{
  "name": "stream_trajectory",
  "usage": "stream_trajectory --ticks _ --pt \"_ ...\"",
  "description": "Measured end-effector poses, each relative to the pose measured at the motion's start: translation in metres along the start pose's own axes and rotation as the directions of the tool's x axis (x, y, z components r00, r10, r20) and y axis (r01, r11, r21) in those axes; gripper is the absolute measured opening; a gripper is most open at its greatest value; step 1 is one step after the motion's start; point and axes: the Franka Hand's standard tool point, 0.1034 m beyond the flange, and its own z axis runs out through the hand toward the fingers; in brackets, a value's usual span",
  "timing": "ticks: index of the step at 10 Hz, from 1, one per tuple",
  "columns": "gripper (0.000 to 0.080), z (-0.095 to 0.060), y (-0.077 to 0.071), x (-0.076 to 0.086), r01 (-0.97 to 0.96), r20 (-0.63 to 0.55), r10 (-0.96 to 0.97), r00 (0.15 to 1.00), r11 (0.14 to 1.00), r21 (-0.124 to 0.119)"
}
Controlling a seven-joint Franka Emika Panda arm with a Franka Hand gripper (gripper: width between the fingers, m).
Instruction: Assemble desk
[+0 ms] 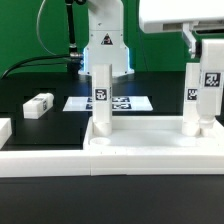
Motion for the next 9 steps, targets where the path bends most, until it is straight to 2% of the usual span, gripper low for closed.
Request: stream_trajectory --ticks 2,9 --pt "0.0288 0.004 0.003 -0.002 -0.002 0.004 0.002 1.000 1.000 -0.006" --pt "0.0288 0.015 -0.005 -0.010 -0.003 0.012 0.004 1.000 1.000 -0.009"
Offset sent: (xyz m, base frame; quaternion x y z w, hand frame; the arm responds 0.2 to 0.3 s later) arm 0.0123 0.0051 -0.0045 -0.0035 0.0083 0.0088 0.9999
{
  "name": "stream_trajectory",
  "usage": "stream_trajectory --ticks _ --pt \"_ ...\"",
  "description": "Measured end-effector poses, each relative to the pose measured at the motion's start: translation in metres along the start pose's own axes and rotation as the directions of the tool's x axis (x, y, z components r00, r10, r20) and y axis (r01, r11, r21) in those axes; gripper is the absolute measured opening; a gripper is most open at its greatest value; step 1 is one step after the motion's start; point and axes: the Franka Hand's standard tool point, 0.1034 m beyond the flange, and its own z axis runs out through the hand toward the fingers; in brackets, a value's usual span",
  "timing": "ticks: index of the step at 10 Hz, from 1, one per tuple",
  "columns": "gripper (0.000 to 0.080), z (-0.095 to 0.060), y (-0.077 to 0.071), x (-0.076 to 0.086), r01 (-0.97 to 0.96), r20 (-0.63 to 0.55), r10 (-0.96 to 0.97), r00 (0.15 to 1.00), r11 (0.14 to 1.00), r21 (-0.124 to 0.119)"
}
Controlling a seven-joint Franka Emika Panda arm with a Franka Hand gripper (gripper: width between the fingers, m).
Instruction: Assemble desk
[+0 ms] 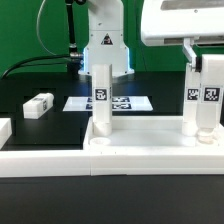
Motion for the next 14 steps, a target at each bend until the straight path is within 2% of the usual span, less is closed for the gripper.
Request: stream_trajectory --ticks 8,12,14 --pt "0.0288 0.003 -0.001 0.003 -0.009 -0.019 0.009 1.000 1.000 0.004" --pt "0.0288 0.012 0.000 -0.002 -0.010 -0.018 0.009 1.000 1.000 -0.005" --pt "0.0288 0.013 -0.003 0.000 -0.011 -0.045 0.011 0.999 1.000 0.003"
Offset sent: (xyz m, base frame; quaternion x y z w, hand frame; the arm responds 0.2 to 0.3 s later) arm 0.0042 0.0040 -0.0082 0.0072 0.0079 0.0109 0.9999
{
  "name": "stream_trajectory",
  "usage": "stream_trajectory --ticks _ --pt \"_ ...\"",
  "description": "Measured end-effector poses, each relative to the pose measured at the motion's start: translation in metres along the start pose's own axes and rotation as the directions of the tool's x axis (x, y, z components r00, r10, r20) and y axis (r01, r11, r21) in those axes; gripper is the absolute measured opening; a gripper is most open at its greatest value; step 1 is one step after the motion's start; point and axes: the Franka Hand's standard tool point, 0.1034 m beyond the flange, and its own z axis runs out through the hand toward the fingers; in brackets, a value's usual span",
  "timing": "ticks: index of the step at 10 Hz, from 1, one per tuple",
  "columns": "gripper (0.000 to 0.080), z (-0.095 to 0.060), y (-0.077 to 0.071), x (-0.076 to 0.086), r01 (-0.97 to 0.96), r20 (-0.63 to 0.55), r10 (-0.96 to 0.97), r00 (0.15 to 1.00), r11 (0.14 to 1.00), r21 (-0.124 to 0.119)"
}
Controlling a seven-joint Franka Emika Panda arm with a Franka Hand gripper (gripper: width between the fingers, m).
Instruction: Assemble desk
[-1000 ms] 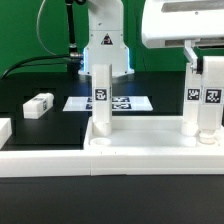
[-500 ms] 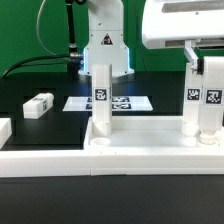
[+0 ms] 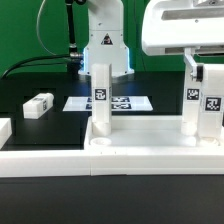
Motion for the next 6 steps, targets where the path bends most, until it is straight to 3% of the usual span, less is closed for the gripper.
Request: stream_trajectory --ticks 6 --pt "0.0289 -0.0009 0.0029 0.0041 -0.010 -0.031 0.010 0.999 1.000 0.003"
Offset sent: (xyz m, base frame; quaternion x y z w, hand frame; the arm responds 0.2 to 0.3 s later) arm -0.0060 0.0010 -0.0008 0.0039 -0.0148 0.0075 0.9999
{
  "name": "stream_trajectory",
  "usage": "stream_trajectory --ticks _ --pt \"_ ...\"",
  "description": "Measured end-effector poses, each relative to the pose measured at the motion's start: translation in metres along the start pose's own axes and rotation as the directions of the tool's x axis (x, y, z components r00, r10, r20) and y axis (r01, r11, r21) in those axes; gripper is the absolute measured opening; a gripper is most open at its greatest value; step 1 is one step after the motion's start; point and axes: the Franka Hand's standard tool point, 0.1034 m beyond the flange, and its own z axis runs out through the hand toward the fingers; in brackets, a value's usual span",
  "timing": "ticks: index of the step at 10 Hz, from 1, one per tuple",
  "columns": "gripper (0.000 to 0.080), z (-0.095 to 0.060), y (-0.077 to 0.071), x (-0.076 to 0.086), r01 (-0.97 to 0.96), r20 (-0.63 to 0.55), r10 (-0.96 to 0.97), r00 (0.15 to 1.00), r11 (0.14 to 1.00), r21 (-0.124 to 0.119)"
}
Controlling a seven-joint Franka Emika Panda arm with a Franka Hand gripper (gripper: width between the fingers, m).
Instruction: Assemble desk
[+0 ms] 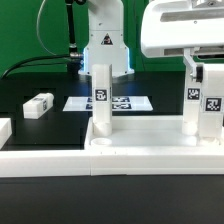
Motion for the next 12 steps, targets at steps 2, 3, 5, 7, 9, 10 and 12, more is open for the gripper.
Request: stream_trajectory --ticks 2,3,5,7,9,10,12 --pt "0.0458 0.001 0.000 -0.001 0.004 0.001 -0.004 1.000 1.000 -0.001" --pt "0.0603 0.001 0.000 -0.001 0.006 0.002 -0.006 1.000 1.000 -0.001" --pt "0.0636 0.001 0.000 -0.001 0.011 0.002 -0.011 1.000 1.000 -0.002" --pt "0.0645 0.001 0.000 -0.002 0.018 0.002 -0.018 1.000 1.000 -0.002" --pt "0.0649 0.001 0.000 -0.002 0.021 0.002 -0.021 1.000 1.000 -0.002" --pt "0.0649 0.001 0.000 -0.001 0.023 0.002 -0.023 1.000 1.000 -0.001" --pt "0.0649 -0.017 0.001 0.015 0.043 0.053 -0.043 0.998 0.999 0.002"
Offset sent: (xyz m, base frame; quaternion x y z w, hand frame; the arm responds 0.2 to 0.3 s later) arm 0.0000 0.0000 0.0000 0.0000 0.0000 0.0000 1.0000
